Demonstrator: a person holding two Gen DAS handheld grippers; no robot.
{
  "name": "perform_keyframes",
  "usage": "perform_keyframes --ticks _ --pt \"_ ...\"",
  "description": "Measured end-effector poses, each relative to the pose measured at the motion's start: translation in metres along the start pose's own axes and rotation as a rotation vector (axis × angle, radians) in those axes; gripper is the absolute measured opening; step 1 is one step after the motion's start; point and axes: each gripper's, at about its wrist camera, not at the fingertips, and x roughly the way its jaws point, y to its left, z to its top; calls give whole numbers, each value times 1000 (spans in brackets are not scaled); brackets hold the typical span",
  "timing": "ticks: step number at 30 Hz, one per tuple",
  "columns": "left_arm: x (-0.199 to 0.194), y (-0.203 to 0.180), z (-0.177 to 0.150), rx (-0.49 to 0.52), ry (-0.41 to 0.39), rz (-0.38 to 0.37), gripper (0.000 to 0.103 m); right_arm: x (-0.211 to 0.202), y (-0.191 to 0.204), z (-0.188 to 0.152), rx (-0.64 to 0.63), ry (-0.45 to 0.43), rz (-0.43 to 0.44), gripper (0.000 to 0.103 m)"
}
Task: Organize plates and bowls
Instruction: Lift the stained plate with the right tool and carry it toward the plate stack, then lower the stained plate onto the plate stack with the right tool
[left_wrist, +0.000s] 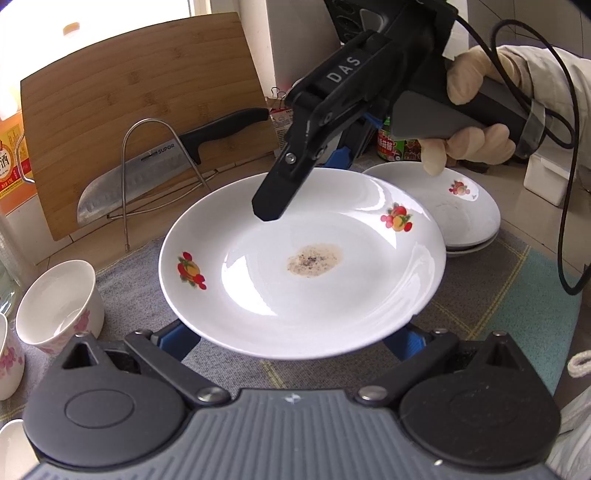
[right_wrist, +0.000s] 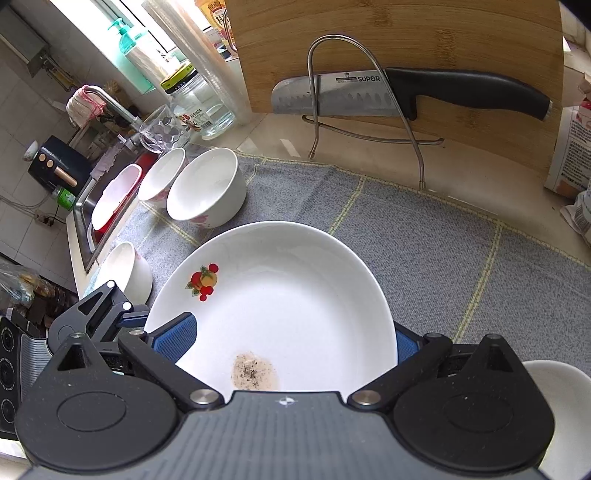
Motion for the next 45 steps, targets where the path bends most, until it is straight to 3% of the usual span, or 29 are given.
perform_keyframes --ticks 21,45 --pt "9 -38 21 121 -11 -114 102 -50 -20 -55 110 -88 -80 103" --pt "52 -66 46 192 9 -232 102 -84 -60 -100 246 -142 -160 103"
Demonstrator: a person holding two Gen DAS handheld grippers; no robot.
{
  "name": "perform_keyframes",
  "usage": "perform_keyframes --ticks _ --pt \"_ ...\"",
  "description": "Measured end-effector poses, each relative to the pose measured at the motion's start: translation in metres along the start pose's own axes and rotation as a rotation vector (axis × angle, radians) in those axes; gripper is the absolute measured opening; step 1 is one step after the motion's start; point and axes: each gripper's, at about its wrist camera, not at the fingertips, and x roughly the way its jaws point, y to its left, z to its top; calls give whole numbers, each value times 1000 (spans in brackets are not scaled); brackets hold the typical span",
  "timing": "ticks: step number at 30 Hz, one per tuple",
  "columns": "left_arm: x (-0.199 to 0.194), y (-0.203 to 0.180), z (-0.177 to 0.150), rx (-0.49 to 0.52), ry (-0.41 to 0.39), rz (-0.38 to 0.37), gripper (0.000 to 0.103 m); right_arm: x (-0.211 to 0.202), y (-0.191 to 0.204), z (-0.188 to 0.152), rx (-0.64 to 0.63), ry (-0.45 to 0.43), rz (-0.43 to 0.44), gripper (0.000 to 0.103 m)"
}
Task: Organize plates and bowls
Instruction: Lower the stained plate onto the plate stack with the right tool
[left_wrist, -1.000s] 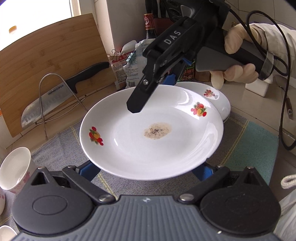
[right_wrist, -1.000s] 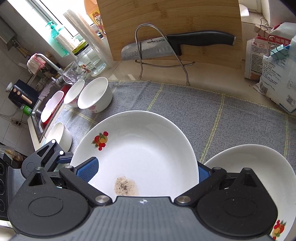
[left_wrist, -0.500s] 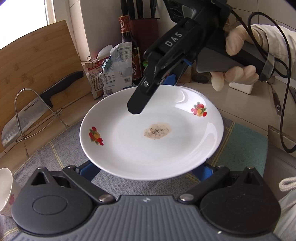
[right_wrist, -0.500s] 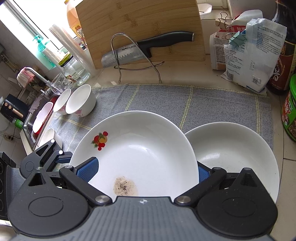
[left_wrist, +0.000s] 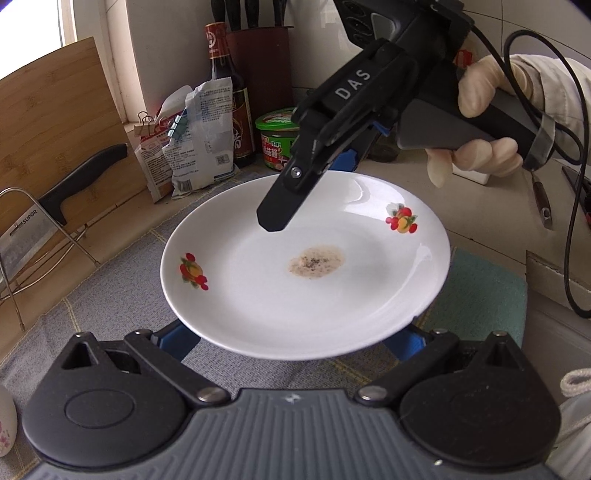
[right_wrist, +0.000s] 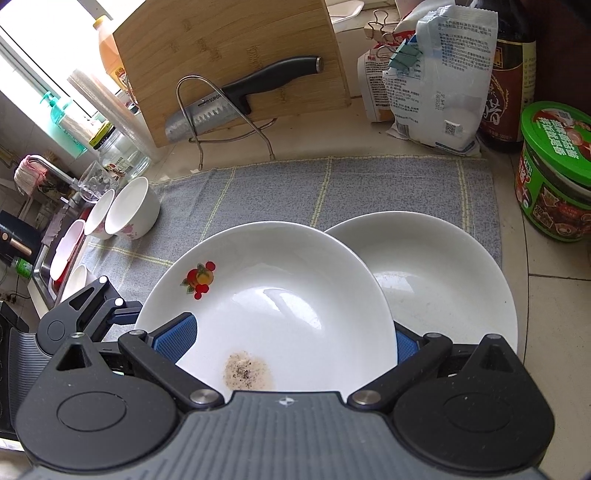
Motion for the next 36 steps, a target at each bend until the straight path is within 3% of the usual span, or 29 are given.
perform_keyframes --ticks 36 --pt "33 -1 17 37 24 -40 102 -1 -42 -13 72 1 -67 103"
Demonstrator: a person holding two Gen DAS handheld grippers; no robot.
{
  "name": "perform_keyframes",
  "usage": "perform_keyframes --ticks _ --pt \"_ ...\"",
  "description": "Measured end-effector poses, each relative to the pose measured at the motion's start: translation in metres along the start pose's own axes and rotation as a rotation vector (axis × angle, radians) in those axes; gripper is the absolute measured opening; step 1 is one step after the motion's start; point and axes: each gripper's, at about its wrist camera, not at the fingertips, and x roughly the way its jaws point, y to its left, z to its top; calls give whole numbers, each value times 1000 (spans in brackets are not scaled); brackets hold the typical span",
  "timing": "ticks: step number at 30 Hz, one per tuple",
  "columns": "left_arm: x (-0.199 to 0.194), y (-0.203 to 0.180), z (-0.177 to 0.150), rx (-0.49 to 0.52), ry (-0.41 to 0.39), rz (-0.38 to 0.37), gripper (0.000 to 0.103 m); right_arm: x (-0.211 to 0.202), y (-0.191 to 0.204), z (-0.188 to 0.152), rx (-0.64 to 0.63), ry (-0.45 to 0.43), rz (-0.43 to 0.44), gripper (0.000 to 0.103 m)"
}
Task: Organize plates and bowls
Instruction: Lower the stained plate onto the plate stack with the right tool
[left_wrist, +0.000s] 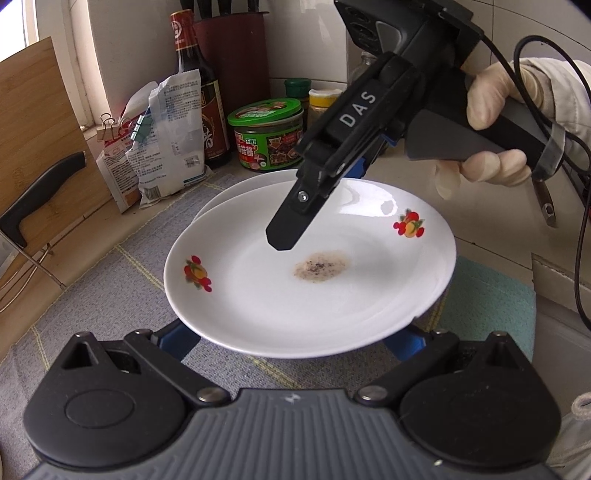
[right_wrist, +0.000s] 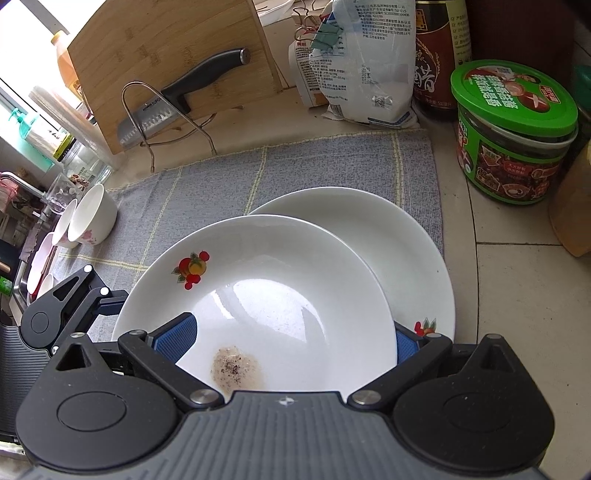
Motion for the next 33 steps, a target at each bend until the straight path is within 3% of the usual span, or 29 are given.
perform_keyframes --ticks 33 --pt "16 10 7 -7 21 -39 103 -13 -9 -8 44 -3 -42 103"
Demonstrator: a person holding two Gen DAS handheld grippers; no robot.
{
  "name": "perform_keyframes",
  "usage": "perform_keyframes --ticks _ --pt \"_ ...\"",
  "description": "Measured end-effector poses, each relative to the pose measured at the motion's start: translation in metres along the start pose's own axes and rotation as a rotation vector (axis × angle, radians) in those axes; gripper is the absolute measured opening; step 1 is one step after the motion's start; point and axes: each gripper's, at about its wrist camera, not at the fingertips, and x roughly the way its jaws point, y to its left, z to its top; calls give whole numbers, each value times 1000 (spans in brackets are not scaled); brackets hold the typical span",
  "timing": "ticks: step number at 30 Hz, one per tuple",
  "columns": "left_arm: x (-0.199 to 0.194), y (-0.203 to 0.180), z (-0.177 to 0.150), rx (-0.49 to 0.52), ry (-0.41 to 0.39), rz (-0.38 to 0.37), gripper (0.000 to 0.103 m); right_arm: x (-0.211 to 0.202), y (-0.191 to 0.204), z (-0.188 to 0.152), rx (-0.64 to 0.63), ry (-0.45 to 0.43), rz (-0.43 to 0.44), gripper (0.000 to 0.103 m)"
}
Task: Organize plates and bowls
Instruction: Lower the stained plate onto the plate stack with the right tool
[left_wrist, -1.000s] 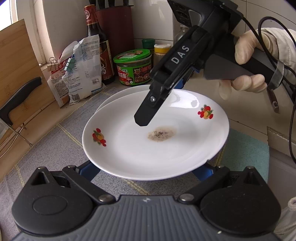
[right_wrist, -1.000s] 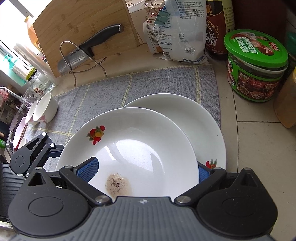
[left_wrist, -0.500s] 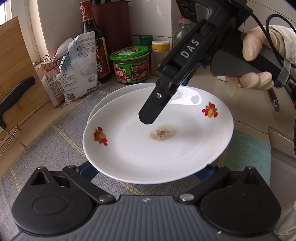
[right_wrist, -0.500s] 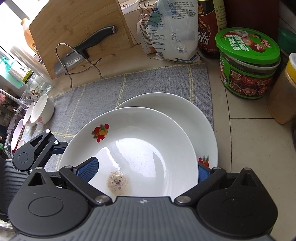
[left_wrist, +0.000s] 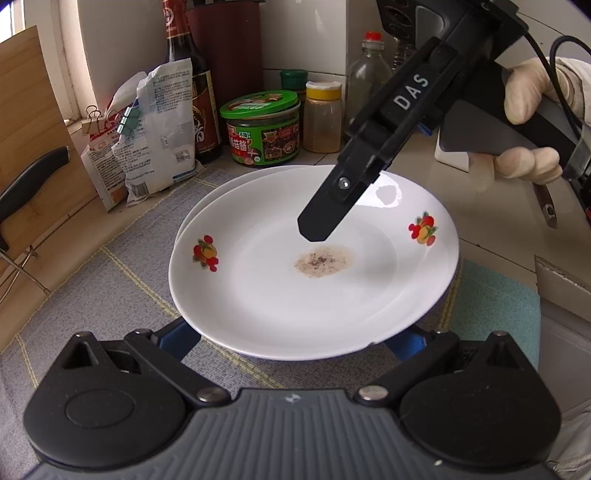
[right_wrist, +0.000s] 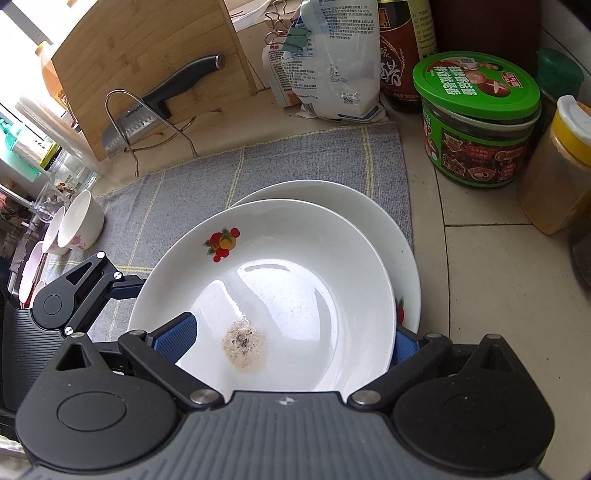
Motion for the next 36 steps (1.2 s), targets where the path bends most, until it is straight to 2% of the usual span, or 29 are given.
perform_keyframes --ticks 18,36 --pt "-6 2 -1 0 -34 7 102 -16 1 -9 26 -36 -26 103" --pt "-8 -1 -1 -3 -53 12 102 -20 7 -13 18 -23 -82 103"
